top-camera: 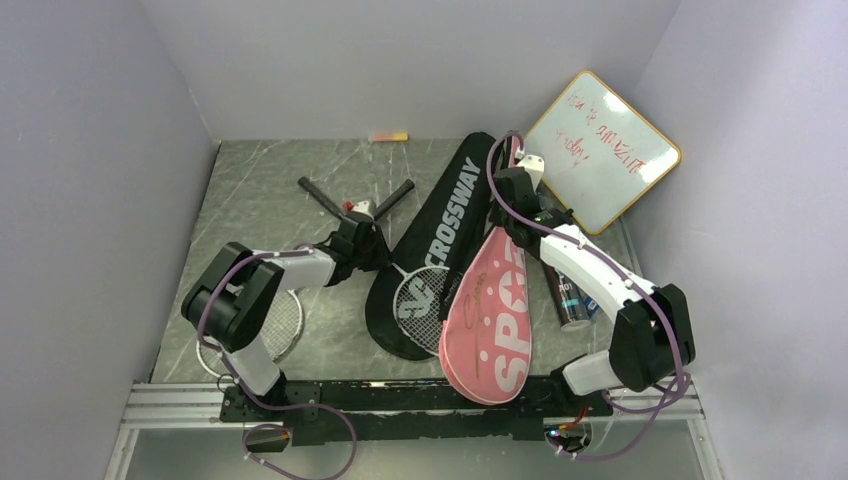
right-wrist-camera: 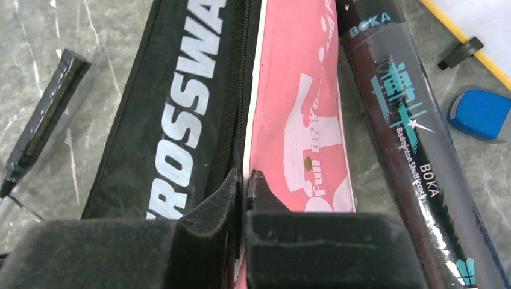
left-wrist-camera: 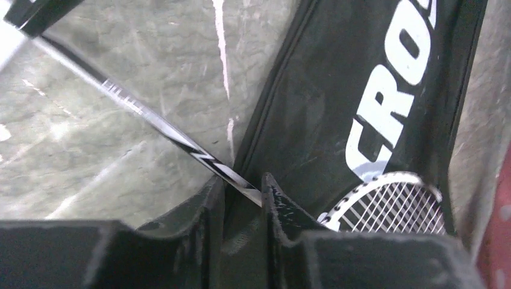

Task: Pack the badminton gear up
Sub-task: Move the racket bag to the center of the board.

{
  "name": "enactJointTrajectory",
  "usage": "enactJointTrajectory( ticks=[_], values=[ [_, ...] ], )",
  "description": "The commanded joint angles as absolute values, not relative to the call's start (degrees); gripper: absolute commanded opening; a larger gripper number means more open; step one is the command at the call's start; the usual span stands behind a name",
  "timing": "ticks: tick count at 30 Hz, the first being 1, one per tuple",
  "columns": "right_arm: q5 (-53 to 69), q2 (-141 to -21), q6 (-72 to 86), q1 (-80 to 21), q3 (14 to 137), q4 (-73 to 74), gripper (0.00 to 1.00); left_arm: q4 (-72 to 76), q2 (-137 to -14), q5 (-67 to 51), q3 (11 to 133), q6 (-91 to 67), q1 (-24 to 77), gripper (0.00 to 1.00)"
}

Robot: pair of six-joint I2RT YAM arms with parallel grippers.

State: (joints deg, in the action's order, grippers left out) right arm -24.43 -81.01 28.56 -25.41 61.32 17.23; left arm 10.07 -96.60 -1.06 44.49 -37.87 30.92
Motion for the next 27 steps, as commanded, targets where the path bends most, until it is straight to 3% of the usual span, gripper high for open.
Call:
enactJointTrajectory(
  ticks=[1, 3, 14, 19, 21, 22, 27],
  values=[
    [-25.2, -79.7, 28.2, -25.4, 60.4, 13.0, 0.00, 6.3, -99.5, -0.5, 45.9, -37.6, 32.4, 0.17],
    [-26.1, -79.4, 27.7, -25.4, 59.8, 12.6, 0.00, 3.7, -98.7, 3.5, 46.4, -36.1, 32.4, 0.05],
    [-29.9, -78.0, 29.9, -25.4, 58.2, 12.1, 0.00, 3.8, -92.7, 7.5, 43.3, -35.2, 30.9, 0.05],
    [-30.6, -76.6, 27.7, -25.4, 58.9, 12.3, 0.00, 0.2, -93.5, -2.0, 46.7, -29.9, 31.0, 0.30],
    [-29.4, -75.8, 26.9, -25.4, 59.3, 12.3, 0.00, -2.7, -92.1, -2.7, 46.7, -28.7, 31.0, 0.52],
    [-28.9, -75.4, 26.8, -25.4, 59.4, 12.4, 0.00, -3.5, -91.4, -2.9, 46.6, -27.9, 31.0, 0.59],
    [-26.9, -73.8, 26.3, -25.4, 59.5, 12.5, 0.00, -7.4, -90.0, -3.7, 46.2, -23.8, 31.1, 0.61]
  ],
)
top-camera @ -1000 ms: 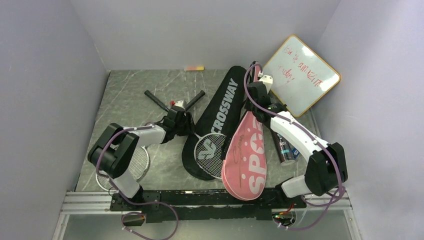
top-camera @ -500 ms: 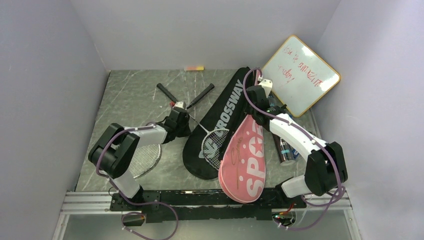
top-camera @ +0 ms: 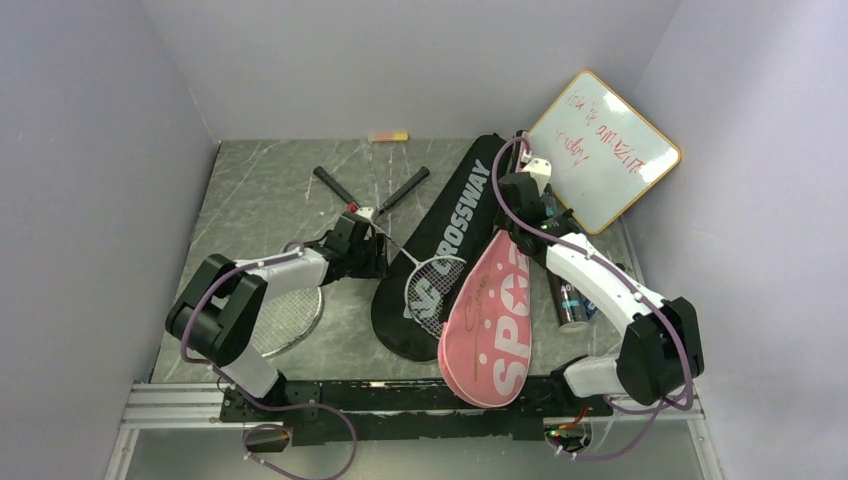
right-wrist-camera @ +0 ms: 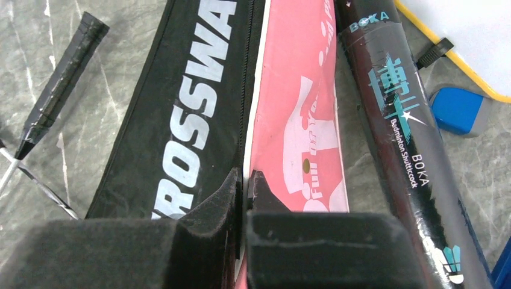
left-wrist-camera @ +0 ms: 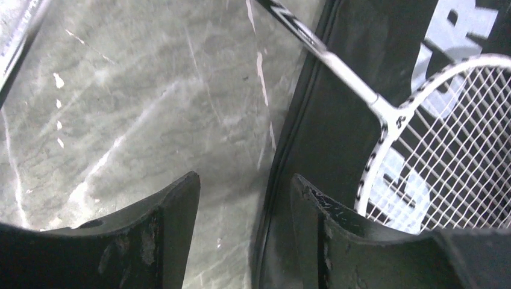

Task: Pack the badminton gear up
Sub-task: Move the racket bag to the center of the board, then place the racket bag at the center of the board.

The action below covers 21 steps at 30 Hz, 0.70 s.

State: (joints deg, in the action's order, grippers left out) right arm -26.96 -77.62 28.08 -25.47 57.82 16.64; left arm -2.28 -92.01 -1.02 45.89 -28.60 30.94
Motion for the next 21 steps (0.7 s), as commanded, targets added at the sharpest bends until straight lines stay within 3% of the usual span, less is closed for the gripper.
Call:
enactJointTrajectory(
  ticks=[1, 6, 11, 14, 16, 17, 21],
  values=[
    [-26.7, -73.7, 26.1, -25.4, 59.8, 12.9, 0.00, -7.6, -90.0, -4.2, 45.9, -23.5, 31.2, 0.61],
    [-26.3, -74.3, 23.2, -25.3, 60.7, 14.2, 0.00, -5.0, -89.0, -9.9, 43.7, -22.4, 32.5, 0.63],
    [-26.5, -74.3, 20.6, -25.3, 60.9, 16.3, 0.00, -5.9, -91.8, -12.0, 44.8, -22.2, 32.7, 0.57],
    [-25.7, -73.0, 20.9, -25.3, 59.6, 15.2, 0.00, -5.3, -93.0, -11.8, 44.7, -23.5, 32.7, 0.44],
    [-24.5, -72.7, 21.6, -25.3, 59.2, 14.3, 0.00, -5.0, -93.1, -9.7, 44.2, -25.1, 32.4, 0.11],
    [-23.8, -72.8, 22.0, -25.4, 59.3, 14.2, 0.00, -4.3, -92.8, -8.8, 43.2, -26.2, 31.8, 0.06],
    [-22.3, -74.8, 22.9, -25.3, 60.8, 15.1, 0.00, -2.0, -87.4, -3.6, 36.3, -32.1, 26.6, 0.05]
  ],
)
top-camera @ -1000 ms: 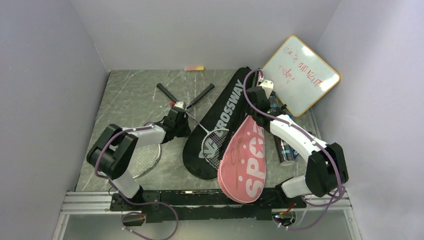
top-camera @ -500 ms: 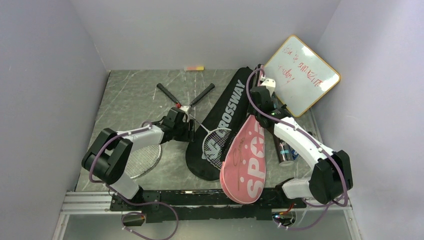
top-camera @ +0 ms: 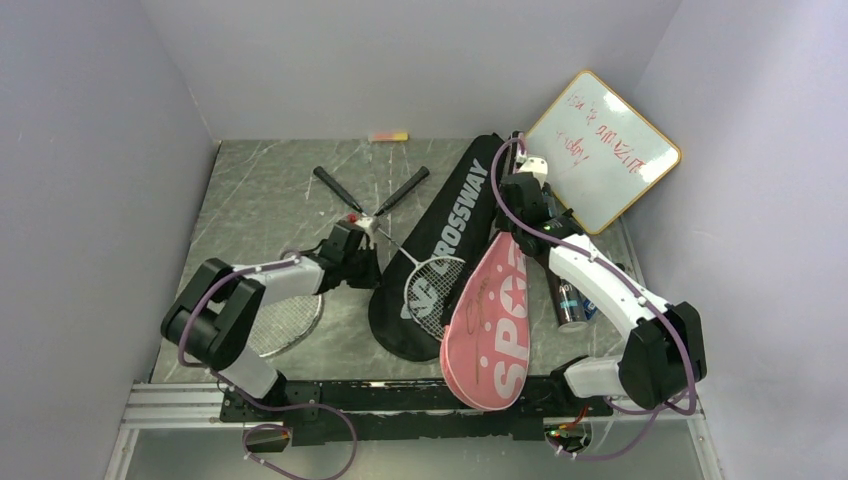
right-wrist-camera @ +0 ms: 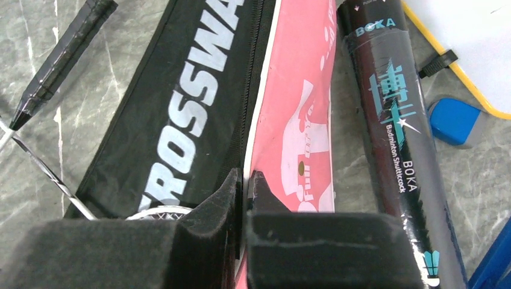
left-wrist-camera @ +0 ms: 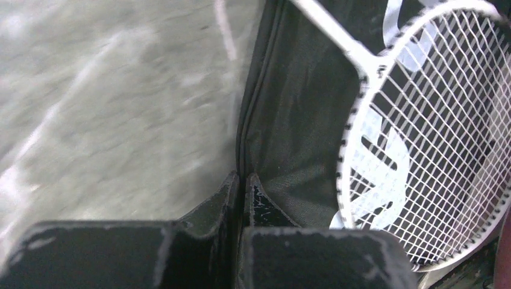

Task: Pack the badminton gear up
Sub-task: Place the racket bag at the center of the board, then move the racket to the center of the board, then move the racket bag to the center of the board.

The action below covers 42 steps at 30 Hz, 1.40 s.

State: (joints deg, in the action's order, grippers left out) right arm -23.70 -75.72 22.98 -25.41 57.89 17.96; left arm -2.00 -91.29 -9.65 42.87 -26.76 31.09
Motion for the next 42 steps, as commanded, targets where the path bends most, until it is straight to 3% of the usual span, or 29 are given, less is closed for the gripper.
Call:
enactJointTrajectory(
  ticks=[1, 5, 9, 12, 14, 16, 18, 19, 20, 22, 25, 30, 35, 42],
  values=[
    [-22.3, -75.1, 22.8, -25.3, 61.0, 15.2, 0.00, -1.8, -85.4, -2.8, 34.2, -33.7, 24.2, 0.05],
    [-24.2, -76.0, 22.9, -25.3, 61.7, 14.8, 0.00, -2.5, -75.2, -1.3, 27.5, -36.6, 15.0, 0.05],
    [-26.6, -78.6, 22.1, -25.4, 62.2, 13.6, 0.00, -7.6, -65.9, 3.9, 25.9, -37.4, 12.6, 0.05],
    [-26.9, -81.0, 22.6, -25.4, 61.1, 10.1, 0.07, -10.7, -62.1, 5.6, 26.1, -37.1, 12.4, 0.05],
    [-26.0, -82.4, 23.1, -25.5, 61.1, 8.3, 0.22, -12.3, -61.1, 6.4, 26.7, -37.3, 12.4, 0.08],
    [-23.4, -82.7, 22.2, -25.9, 61.1, 6.2, 0.50, -13.9, -60.0, 6.5, 27.5, -37.5, 12.4, 0.20],
    [-22.0, -81.5, 22.8, -26.5, 61.5, 6.4, 0.89, -14.9, -58.2, 6.0, 28.4, -37.0, 12.5, 0.55],
    [-20.2, -80.6, 22.8, -26.6, 61.6, 6.5, 0.95, -15.2, -57.3, 5.5, 28.6, -36.6, 12.5, 0.67],
    [-17.1, -79.5, 22.0, -26.7, 61.8, 6.7, 0.96, -15.6, -56.3, 5.1, 29.0, -36.3, 12.5, 0.76],
    [-11.0, -77.9, 21.0, -27.2, 62.8, 8.6, 0.96, -16.9, -55.0, 3.6, 30.8, -35.2, 12.6, 0.79],
    [-8.7, -77.1, 21.5, -31.2, 65.0, 14.2, 0.94, -17.1, -54.0, -2.7, 33.0, -32.7, 13.0, 0.78],
    [-19.9, -76.3, 27.1, -44.4, 64.4, 19.5, 0.87, -12.1, -56.0, -18.7, 33.7, -32.2, 18.8, 0.72],
    [-29.4, -71.2, 39.9, -55.0, 56.3, 18.8, 0.70, -10.7, -61.0, -15.7, 34.3, -33.7, 29.6, 0.80],
    [-30.7, -71.1, 48.5, -68.2, 52.3, 23.6, 0.70, -7.7, -65.6, -14.9, 30.9, -34.5, 33.6, 0.73]
  ],
)
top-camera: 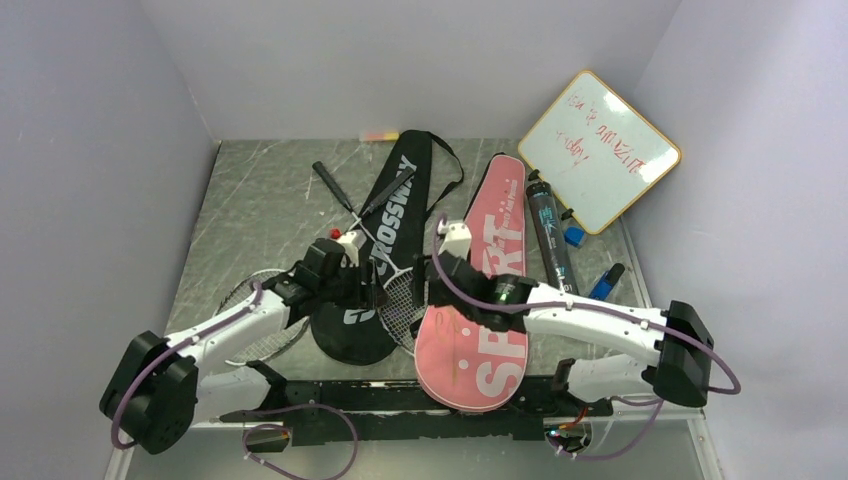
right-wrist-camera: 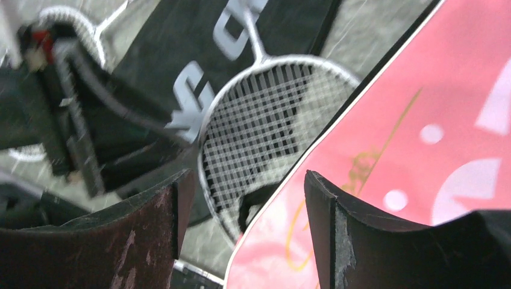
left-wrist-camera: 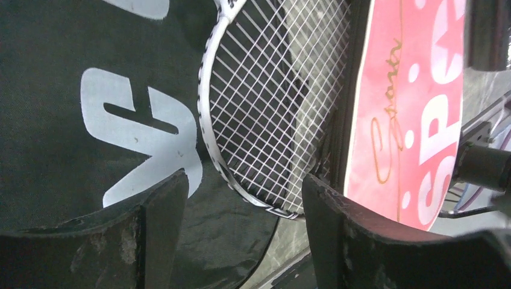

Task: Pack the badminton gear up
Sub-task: Move the racket bag to the center of the board.

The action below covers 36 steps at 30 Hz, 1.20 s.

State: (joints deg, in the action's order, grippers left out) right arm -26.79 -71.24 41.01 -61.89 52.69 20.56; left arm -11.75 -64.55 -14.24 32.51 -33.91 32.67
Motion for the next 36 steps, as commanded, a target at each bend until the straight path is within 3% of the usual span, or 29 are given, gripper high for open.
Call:
enactJointTrajectory(
  ticks=[1, 13, 19, 22, 25, 31, 36],
  values=[
    [-31.3, -71.7, 49.4, -70.3, 52.4, 25.3, 0.70, -7.0, -66.1, -15.1, 30.4, -34.7, 33.7, 0.72],
    [-46.2, -85.4, 60.2, -87.1, 59.2, 45.2, 0.62, -2.1, -75.4, -14.1, 30.3, -33.2, 34.1, 0.64],
    [-50.7, -101.1, 63.3, -93.0, 68.5, 60.5, 0.62, -5.0, -77.7, -10.4, 33.3, -31.9, 34.1, 0.54],
    [-52.0, -105.9, 68.4, -93.7, 70.2, 67.5, 0.56, -5.1, -78.3, -9.7, 34.5, -31.3, 34.0, 0.47],
    [-52.1, -105.5, 68.9, -93.6, 67.3, 67.0, 0.52, -5.3, -79.9, -10.7, 36.3, -30.7, 34.0, 0.38],
    [-51.7, -96.0, 68.0, -89.5, 60.1, 64.0, 0.48, -7.2, -82.0, -9.3, 38.6, -29.0, 33.6, 0.07],
    [-50.3, -86.7, 62.3, -80.4, 53.2, 58.0, 0.46, -13.3, -79.7, -4.7, 40.9, -26.9, 31.3, 0.05]
  ],
)
